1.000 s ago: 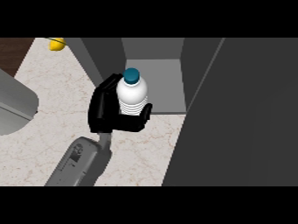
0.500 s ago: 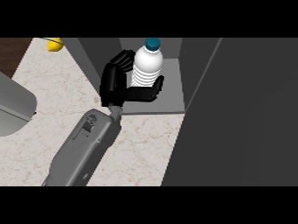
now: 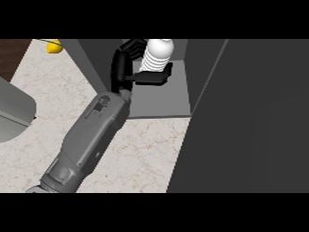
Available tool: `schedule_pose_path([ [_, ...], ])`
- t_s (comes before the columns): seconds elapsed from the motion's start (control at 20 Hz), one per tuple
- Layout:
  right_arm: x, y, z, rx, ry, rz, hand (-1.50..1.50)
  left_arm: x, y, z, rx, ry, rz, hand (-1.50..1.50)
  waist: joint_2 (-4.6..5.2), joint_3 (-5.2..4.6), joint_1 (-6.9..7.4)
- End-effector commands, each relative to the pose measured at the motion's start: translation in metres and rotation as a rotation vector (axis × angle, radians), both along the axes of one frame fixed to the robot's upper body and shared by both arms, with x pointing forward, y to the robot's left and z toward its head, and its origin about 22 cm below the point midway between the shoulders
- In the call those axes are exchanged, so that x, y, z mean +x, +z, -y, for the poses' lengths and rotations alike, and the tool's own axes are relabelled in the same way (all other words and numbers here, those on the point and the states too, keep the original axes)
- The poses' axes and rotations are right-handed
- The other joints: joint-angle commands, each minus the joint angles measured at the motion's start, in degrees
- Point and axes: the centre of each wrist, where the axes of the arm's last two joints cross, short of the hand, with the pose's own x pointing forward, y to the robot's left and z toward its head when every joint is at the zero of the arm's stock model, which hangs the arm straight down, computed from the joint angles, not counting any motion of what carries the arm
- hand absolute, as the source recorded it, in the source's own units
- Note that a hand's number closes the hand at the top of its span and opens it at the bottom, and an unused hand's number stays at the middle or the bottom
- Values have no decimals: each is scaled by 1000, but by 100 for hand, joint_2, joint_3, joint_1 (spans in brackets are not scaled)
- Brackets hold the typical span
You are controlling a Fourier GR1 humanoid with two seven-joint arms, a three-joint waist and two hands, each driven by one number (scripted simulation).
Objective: Pick up the bottled water, place it into the cabinet and close the cabinet
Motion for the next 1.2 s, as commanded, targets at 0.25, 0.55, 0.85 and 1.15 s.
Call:
schedule_pose_path([
  [0.25, -28, 20, 12, 30, 14, 4, -150, 21, -14, -8, 130, 103, -26, 150, 13, -1, -90],
  [0.55, -16, 16, 8, 33, 43, 37, -150, 26, -22, -1, 243, 163, -67, 150, 69, -1, -162],
  [0.85, -16, 9, 4, 37, 45, 18, -150, 18, -51, -15, 249, 216, -96, 150, 94, -6, -279],
  [1.15, -14, 6, 7, 24, 34, 24, -150, 21, -48, -15, 274, 229, -103, 150, 71, -1, -172],
])
